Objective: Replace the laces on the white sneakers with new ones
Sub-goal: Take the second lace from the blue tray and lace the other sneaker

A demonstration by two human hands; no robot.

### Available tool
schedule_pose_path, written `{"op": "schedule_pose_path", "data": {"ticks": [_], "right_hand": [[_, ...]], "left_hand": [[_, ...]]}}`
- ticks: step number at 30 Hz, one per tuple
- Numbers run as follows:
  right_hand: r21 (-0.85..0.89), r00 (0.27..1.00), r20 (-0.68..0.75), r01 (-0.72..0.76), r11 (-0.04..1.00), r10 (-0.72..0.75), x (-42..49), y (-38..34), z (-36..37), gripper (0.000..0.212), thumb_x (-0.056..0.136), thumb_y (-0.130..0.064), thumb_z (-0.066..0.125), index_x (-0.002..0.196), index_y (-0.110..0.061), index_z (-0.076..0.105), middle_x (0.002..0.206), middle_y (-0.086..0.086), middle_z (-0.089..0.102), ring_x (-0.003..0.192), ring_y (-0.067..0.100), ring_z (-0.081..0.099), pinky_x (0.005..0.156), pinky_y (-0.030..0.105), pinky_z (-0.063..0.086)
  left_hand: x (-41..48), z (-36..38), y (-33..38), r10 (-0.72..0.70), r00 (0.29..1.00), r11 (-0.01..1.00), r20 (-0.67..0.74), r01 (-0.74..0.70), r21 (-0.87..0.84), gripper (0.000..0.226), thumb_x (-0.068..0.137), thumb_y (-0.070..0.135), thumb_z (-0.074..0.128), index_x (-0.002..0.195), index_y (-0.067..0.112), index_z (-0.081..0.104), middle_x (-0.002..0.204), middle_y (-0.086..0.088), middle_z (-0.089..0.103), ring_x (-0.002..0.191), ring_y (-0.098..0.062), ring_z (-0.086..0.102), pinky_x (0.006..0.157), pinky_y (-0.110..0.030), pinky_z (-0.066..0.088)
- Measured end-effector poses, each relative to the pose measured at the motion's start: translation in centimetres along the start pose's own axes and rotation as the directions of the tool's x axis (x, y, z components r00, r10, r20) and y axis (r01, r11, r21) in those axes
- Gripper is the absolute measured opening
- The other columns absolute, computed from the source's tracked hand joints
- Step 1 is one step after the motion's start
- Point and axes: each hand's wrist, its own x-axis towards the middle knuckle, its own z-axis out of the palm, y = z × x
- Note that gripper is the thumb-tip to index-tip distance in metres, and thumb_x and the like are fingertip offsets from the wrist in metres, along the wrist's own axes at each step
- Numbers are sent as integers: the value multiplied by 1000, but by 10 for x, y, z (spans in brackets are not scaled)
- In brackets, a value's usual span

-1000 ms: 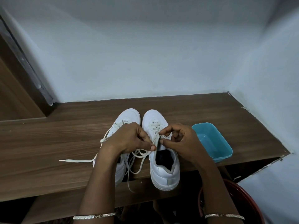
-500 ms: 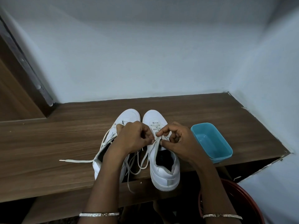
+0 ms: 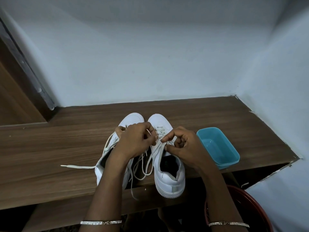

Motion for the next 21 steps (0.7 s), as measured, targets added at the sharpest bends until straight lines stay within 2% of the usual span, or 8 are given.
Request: {"op": "schedule_pose_path", "data": {"ticks": [2, 4, 8, 12, 15, 18, 20, 21], "right_hand": [[-5, 1000, -8, 7, 1000, -7, 0, 0, 1, 22, 76, -4, 80, 86, -23, 76, 91, -8, 61, 55, 5, 48, 57, 14, 41], [0, 1000, -11, 7, 1000, -7, 0, 1, 1, 21, 76, -4, 81, 86, -22, 76, 89, -9, 61, 56, 5, 48, 56, 14, 41], [9, 1000, -12, -2, 1000, 2, 0, 2, 0, 21, 76, -5, 82, 87, -21, 77, 89, -13, 62, 57, 4, 49, 57, 14, 42], [20, 1000, -21, -1, 1000, 2, 1, 5, 1, 23, 74, -4, 83, 86, -23, 78, 89, -13, 64, 55, 6, 49, 56, 17, 43], [42, 999, -29, -15, 999, 16, 0, 4, 0, 23, 74, -2, 82, 86, -22, 79, 86, -17, 63, 55, 7, 48, 56, 18, 43], [64, 999, -32, 3, 998, -1, -2, 0, 1, 16, 77, -7, 82, 87, -20, 79, 85, -13, 62, 55, 9, 46, 54, 18, 40], [96, 999, -51, 6, 995, -1, -2, -6, 3, 8, 80, -17, 82, 87, -20, 79, 83, -10, 60, 59, 10, 46, 56, 19, 38], [107, 998, -66, 10, 994, -3, -1, -10, 6, 9, 80, -21, 83, 88, -22, 79, 84, -8, 60, 62, 7, 47, 58, 18, 38]], "left_hand": [[1, 3, -1, -5, 1000, 997, 2, 5, 73, 17, 86, 50, 66, 84, 34, 69, 79, 19, 70, 91, 4, 58, 88, -40, 17], [0, 2, -1, -20, 999, 992, 30, 16, 122, 21, 84, 54, 66, 84, 33, 71, 81, 18, 69, 94, 0, 57, 92, -44, 16], [-2, 1, 4, -33, 997, 993, 68, 25, 119, 19, 87, 46, 65, 80, 28, 71, 81, 16, 69, 99, -2, 56, 102, -50, 12], [-2, -5, 6, -57, 998, 997, 31, 55, 56, 20, 92, 39, 55, 81, 24, 64, 78, 17, 71, 94, 3, 58, 106, -48, 9], [-5, -12, 11, -31, 990, 990, 138, 49, -129, 16, 98, 37, 53, 89, 27, 61, 74, 19, 73, 80, 7, 62, 94, -35, 27], [-3, -15, 9, -12, 995, 839, 100, 64, -540, 5, 95, 26, 64, 97, 22, 65, 63, -3, 70, 58, -15, 56, 70, -34, 42], [-2, -19, 10, 5, 996, 698, 90, 61, -714, 10, 96, 17, 64, 105, 15, 69, 71, -19, 68, 68, -18, 63, 76, -28, 47], [-2, -20, 11, 28, 994, 648, 102, 60, -759, 14, 96, 12, 62, 108, 10, 70, 80, -18, 73, 79, -17, 69, 80, -22, 49]]}}
